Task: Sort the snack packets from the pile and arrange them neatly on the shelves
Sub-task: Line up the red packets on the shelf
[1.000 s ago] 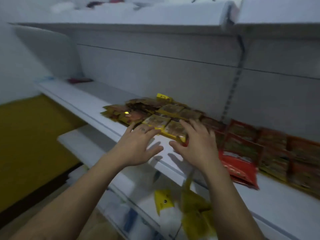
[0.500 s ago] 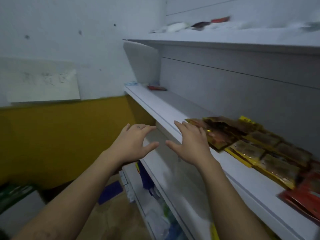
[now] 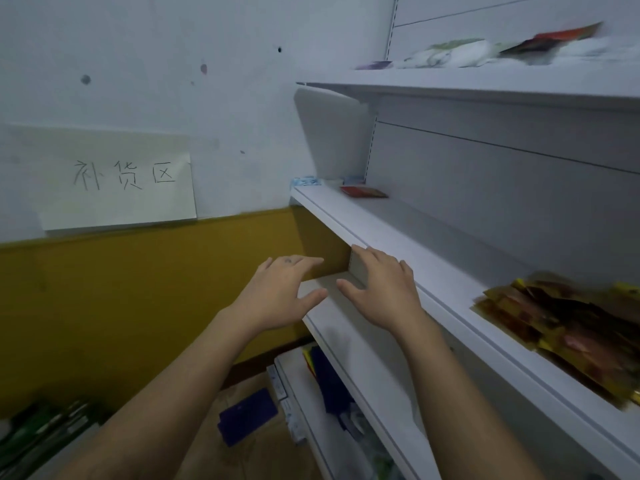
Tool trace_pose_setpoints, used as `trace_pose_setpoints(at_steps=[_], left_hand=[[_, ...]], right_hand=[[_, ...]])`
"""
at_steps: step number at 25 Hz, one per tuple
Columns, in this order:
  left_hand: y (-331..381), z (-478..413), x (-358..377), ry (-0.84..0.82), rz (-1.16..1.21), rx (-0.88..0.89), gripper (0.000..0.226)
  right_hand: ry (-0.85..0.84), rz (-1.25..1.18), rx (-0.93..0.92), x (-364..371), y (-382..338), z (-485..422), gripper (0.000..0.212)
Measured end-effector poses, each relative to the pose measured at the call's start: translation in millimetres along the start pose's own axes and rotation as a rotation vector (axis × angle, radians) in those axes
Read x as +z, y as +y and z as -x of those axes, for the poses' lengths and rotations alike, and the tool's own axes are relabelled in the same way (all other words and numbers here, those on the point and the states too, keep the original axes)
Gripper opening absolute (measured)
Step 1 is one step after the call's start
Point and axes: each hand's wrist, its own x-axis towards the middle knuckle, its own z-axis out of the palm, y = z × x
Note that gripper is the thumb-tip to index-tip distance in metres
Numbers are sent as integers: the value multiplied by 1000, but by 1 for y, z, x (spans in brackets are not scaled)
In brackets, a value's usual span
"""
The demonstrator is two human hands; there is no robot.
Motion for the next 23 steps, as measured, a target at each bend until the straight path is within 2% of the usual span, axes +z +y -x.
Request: trace_pose_setpoints(at_steps=[9,15,23], left_hand=[[-67,-169,37,-23,-1,36,61],[-99,-294,47,-49,-28,-10,59],[-135,-420,82,-118,4,47,58]], right_hand=[[24,-46,80,60,37,-171,67],[3,-73,183,76,74,-302,64],[-113,3,294,103,116,-403,64]])
